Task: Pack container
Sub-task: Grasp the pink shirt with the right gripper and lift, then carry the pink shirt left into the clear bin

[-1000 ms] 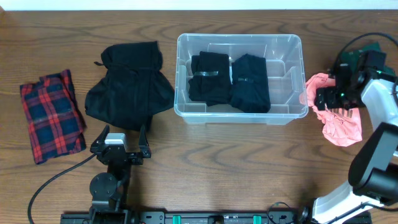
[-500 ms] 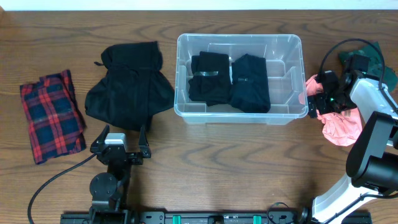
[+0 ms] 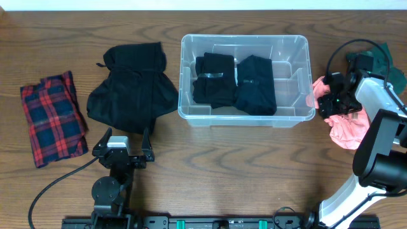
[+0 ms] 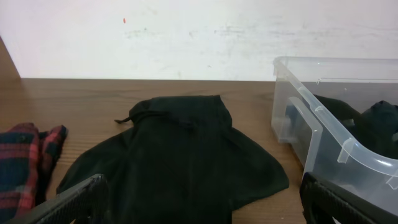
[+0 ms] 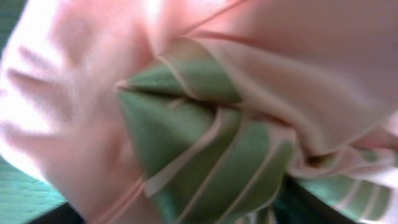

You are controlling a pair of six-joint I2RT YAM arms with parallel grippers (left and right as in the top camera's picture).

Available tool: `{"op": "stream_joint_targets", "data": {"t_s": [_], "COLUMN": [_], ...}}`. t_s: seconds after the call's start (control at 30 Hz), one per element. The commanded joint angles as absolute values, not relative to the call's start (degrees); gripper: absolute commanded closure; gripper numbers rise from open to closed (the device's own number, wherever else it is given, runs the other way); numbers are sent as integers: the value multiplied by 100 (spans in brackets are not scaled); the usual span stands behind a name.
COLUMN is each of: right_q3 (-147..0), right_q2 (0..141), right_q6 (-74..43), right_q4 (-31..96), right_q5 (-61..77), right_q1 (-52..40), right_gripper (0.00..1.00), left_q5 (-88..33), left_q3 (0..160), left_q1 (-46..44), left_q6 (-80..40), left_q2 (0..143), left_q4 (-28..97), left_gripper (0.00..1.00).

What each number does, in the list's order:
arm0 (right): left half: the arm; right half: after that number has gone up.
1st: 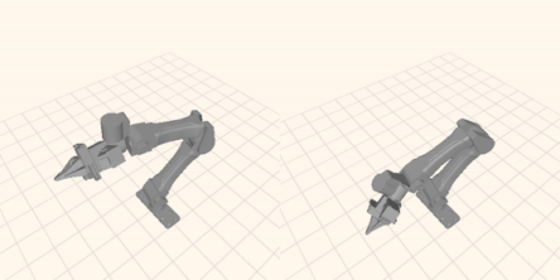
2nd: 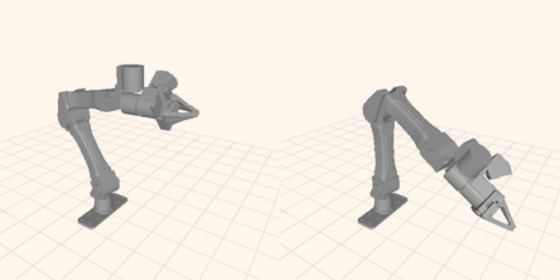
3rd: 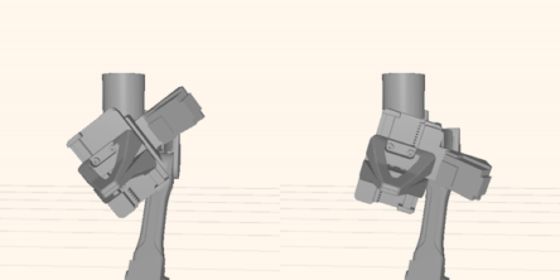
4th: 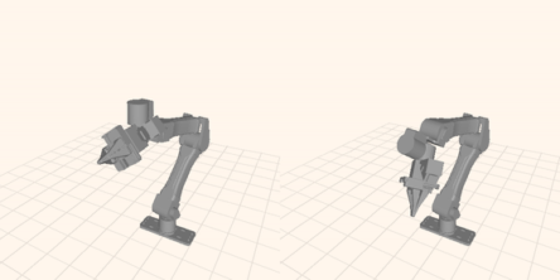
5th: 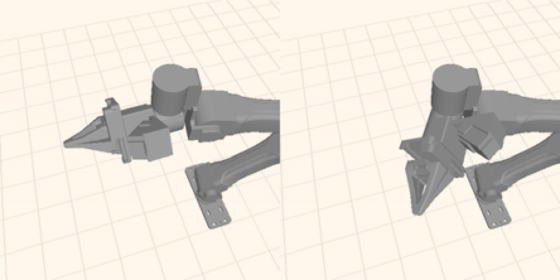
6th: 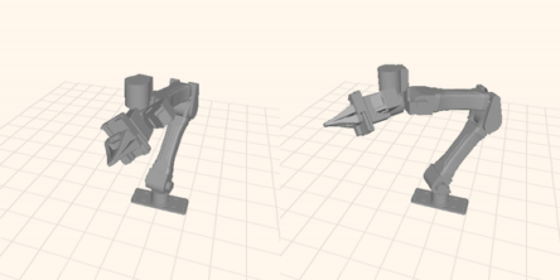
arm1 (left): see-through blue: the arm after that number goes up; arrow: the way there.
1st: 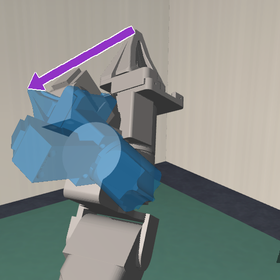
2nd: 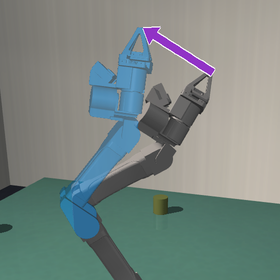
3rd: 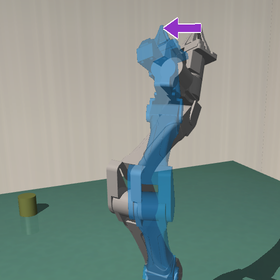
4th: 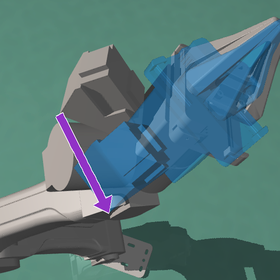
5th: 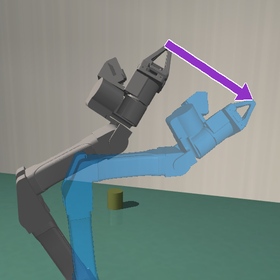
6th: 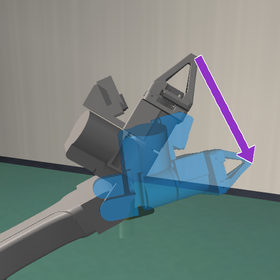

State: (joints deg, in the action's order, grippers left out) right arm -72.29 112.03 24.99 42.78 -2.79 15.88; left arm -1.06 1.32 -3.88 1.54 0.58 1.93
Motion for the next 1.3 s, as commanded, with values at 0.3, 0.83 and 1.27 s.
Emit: {"op": "stream_joint_targets", "data": {"t_s": [0.3,0.83,1.27], "right_q3": [-7107,-9292,-10145], "right_q2": [11581,10812,9778], "right_q6": [2121,1369,1702], "right_q4": [4394,5599,5754], "right_q5": [-176,755,797], "right_q1": [1498,1328,-589], "right_gripper": [99,99,99], "left_q5": [51,51,51], "left_q3": [23,23,23], "left_q1": [-410,-410,-410], "left_q6": [191,189,189], "left_q2": [23,23,23], "left_q4": [405,405,405], "left_gripper": [2,2,2]}}
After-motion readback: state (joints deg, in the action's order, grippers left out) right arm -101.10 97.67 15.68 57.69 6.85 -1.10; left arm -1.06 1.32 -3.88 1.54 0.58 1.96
